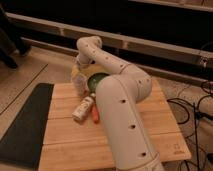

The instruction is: Pick up the ceramic cup

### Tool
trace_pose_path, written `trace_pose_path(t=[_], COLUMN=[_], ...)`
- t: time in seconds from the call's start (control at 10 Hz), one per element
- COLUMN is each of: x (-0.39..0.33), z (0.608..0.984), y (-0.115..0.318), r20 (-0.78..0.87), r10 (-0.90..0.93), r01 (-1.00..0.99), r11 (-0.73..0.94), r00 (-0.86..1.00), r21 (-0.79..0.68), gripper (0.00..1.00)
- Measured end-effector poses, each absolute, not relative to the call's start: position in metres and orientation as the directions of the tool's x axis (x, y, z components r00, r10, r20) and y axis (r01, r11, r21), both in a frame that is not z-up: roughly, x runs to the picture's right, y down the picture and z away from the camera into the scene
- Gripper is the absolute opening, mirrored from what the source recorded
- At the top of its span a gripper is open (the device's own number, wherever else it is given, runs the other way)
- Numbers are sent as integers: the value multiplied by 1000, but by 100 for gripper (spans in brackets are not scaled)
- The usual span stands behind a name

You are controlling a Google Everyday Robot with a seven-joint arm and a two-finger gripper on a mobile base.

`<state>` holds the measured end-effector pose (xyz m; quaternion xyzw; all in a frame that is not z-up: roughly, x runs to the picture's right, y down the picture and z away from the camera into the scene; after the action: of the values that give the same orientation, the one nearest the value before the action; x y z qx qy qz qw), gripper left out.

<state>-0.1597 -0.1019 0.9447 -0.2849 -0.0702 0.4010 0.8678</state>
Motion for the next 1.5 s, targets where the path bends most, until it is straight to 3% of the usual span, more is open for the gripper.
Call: trace_pose_path(t=[0.4, 1.0, 1.5], x=[-147, -152, -175], z=[961, 966, 938], y=[-77, -95, -135], r20=[-192, -147, -23], r10=[715, 793, 828], r01=[-671, -684, -640], r11=[479, 397, 416], r00=[672, 592, 561], r21=[-566, -611, -647], gripper=[63, 3, 0])
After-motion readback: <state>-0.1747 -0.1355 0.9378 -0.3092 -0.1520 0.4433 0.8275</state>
